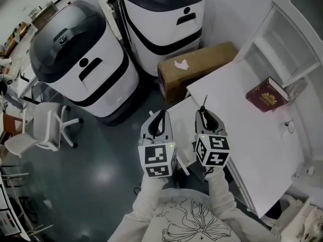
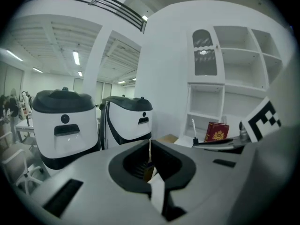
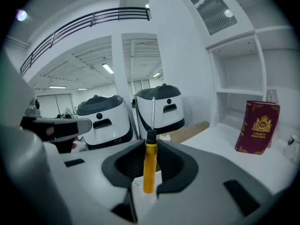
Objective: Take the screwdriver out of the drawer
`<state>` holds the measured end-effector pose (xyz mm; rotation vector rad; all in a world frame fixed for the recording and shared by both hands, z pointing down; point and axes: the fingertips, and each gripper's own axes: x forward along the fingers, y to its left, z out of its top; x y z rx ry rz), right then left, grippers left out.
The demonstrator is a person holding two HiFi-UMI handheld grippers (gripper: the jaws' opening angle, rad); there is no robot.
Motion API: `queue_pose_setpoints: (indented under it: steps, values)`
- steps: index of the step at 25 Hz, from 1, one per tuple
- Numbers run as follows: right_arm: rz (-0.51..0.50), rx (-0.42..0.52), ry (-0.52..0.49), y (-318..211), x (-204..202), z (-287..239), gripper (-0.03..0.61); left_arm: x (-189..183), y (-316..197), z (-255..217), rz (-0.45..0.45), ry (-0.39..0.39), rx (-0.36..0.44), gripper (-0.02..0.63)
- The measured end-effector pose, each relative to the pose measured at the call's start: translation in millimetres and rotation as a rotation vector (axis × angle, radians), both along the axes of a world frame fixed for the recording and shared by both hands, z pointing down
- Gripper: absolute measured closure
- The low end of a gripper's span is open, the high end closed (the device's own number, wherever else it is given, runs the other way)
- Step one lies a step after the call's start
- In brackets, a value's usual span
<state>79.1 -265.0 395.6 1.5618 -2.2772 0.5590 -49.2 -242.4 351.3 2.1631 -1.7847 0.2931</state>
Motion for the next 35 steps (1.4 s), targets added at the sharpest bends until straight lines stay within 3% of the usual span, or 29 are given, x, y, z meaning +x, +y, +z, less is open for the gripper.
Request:
queue_pose_setpoints:
  steps: [16, 35]
  values:
    - [0.014, 0.199, -0.034, 12.8, 12.6, -96.4, 0.503, -5.1, 13.3, -79.6, -0.011, -0.024, 0.163, 0.600]
    - [0.001, 0.254, -0.050, 19.9, 4.3, -116.4, 0.503, -11.8, 21.6, -91.3, -0.021, -0.024, 0.198, 0.600]
